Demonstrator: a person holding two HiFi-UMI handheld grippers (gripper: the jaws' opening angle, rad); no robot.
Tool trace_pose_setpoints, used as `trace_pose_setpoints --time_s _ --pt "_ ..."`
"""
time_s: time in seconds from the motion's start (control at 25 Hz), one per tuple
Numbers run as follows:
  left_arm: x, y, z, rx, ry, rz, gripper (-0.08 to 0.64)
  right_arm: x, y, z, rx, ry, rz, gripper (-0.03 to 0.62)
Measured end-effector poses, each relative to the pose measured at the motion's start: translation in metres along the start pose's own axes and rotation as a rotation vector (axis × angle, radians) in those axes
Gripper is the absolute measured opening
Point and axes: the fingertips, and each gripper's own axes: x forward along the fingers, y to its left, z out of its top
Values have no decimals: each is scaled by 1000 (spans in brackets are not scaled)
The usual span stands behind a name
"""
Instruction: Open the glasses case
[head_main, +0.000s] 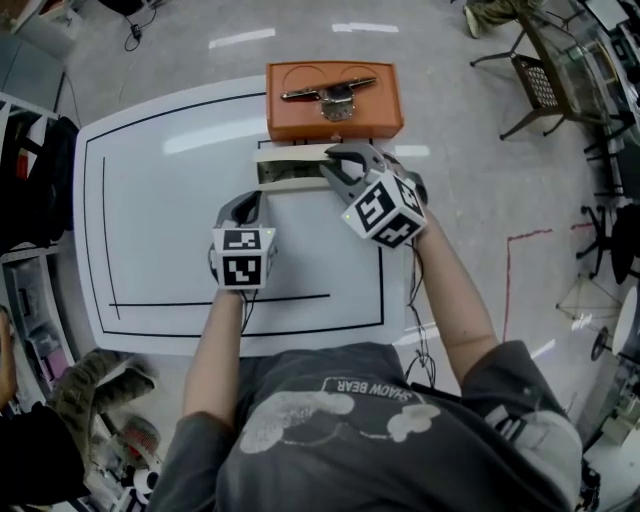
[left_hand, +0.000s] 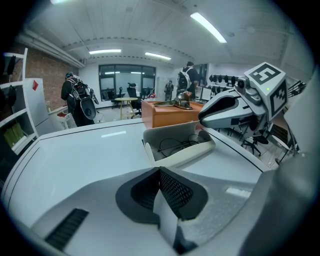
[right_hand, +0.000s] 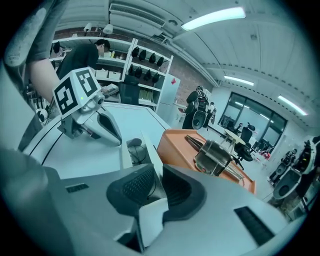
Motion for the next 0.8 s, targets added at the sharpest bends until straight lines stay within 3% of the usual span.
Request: trace_pose_setpoints --time_s 0.6,0.8 --pt "1 -1 1 -4 4 -9 2 10 -28 2 90 5 -107 65" --pt "-1 -1 0 -14 -7 -14 2 7 -29 0 105 14 -154 100"
